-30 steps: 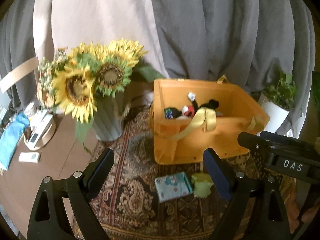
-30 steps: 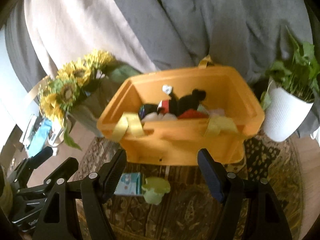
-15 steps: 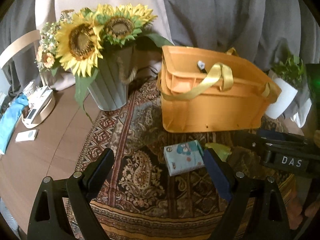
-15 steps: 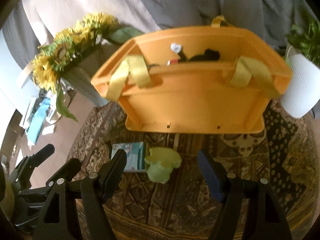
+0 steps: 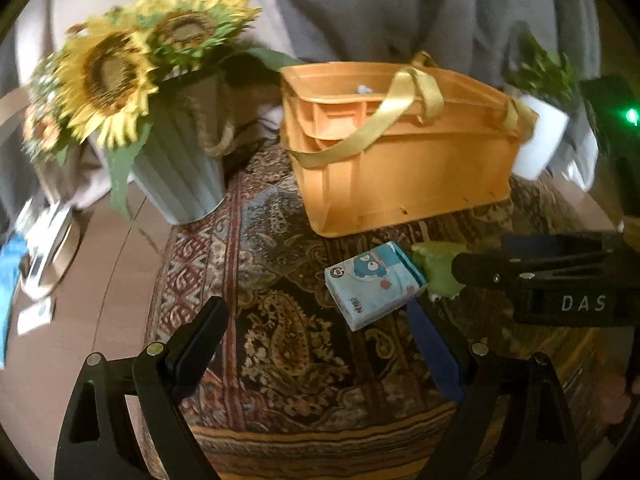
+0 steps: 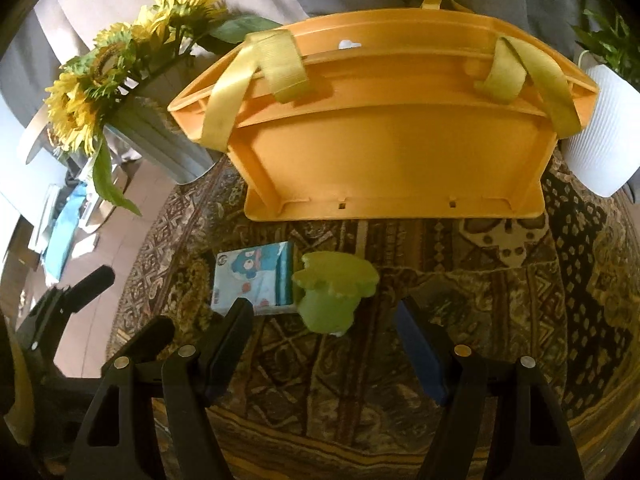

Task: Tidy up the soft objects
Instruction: 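Grasp the blue cartoon pouch with the left tool while the right tool grasps the green frog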

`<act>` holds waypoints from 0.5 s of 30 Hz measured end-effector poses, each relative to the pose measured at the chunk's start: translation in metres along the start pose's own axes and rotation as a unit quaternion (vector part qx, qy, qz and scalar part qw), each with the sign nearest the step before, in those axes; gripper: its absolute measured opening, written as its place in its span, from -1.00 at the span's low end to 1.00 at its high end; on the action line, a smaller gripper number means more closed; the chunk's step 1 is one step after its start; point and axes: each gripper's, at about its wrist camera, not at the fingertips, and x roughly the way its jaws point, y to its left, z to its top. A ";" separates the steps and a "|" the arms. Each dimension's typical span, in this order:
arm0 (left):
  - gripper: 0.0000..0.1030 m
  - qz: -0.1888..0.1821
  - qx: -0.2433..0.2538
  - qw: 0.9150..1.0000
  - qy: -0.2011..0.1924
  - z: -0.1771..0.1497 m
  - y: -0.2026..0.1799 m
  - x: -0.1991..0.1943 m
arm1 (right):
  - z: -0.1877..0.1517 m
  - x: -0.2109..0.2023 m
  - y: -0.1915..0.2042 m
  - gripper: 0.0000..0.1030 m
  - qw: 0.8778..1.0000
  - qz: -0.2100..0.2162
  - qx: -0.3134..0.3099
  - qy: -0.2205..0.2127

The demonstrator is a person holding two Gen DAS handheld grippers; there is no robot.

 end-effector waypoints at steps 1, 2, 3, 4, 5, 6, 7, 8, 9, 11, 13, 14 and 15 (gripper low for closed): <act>0.78 -0.009 0.019 1.000 0.002 0.001 0.000 0.003 | -0.001 0.000 0.003 0.44 1.000 -0.001 0.000 -0.001; 0.78 -0.017 0.032 0.999 0.003 0.002 0.000 0.005 | -0.002 0.001 0.004 0.44 1.000 -0.002 0.001 -0.001; 0.78 -0.026 0.048 0.999 0.004 0.002 0.000 0.008 | -0.002 0.002 0.005 0.44 1.000 -0.005 0.003 -0.002; 0.78 -0.033 0.062 0.998 0.005 0.003 -0.001 0.010 | -0.003 0.002 0.006 0.44 1.000 -0.005 0.008 -0.002; 0.78 -0.037 0.075 0.997 0.005 0.004 -0.001 0.012 | -0.003 0.003 0.006 0.44 1.000 -0.008 0.013 -0.003; 0.78 -0.042 0.090 0.995 0.006 0.005 -0.002 0.015 | -0.003 0.005 0.006 0.44 1.000 -0.013 0.017 -0.004; 0.78 -0.051 0.107 0.993 0.007 0.006 -0.002 0.019 | -0.004 0.006 0.007 0.44 1.000 -0.017 0.022 -0.004; 0.78 -0.058 0.118 0.991 0.008 0.006 -0.003 0.022 | -0.004 0.008 0.006 0.44 0.999 -0.021 0.028 -0.004; 0.78 -0.067 0.130 0.989 0.010 0.007 -0.003 0.027 | -0.004 0.009 0.006 0.43 0.999 -0.027 0.036 -0.003; 0.78 -0.082 0.149 0.985 0.013 0.008 -0.003 0.034 | -0.003 0.013 0.003 0.43 0.998 -0.034 0.051 -0.001; 0.78 -0.098 0.169 0.981 0.017 0.010 -0.005 0.042 | -0.003 0.017 0.003 0.43 0.997 -0.040 0.061 -0.002; 0.78 -0.105 0.175 0.979 0.019 0.011 -0.005 0.045 | -0.002 0.021 0.004 0.42 0.997 -0.043 0.062 -0.001; 0.77 -0.114 0.183 0.976 0.022 0.012 -0.005 0.050 | -0.002 0.024 0.004 0.42 0.997 -0.045 0.064 0.002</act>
